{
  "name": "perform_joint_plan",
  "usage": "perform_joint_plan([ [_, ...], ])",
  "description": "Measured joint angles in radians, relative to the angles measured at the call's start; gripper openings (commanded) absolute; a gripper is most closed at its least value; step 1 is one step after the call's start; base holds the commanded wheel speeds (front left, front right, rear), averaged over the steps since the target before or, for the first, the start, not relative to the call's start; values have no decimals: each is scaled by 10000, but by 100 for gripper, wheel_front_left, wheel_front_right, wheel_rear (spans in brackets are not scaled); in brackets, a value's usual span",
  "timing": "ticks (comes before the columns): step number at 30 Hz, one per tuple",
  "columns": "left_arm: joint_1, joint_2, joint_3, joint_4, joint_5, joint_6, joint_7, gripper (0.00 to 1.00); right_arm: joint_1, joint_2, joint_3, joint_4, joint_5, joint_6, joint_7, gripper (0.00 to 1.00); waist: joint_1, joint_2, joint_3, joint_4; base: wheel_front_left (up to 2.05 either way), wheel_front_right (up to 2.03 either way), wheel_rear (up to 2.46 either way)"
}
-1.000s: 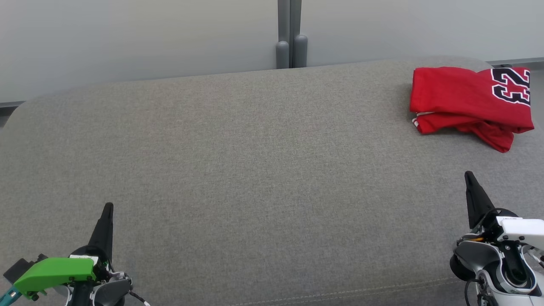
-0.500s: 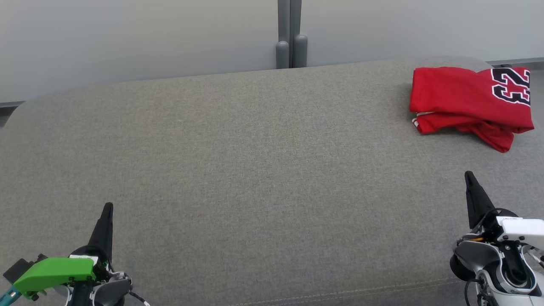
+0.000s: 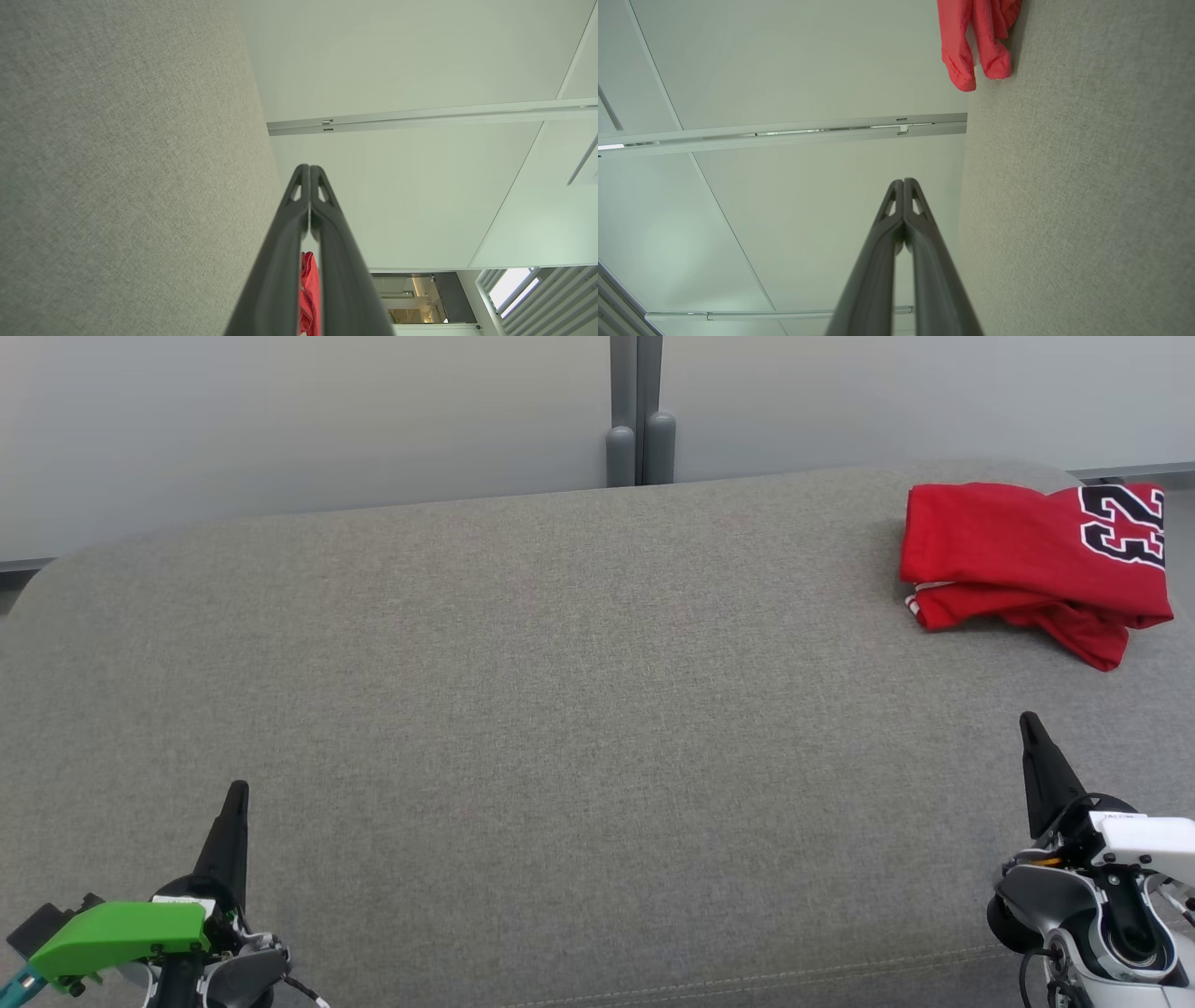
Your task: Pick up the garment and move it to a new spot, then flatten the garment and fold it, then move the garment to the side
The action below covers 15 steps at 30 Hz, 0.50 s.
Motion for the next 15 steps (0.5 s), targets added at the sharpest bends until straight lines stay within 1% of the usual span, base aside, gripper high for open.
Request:
perform_joint_plan([
  [15,0,-13,17,-4,0,0,0,0,0,4,-10,-2,-2,0,0,0,0,0,0,0,0,0,0],
])
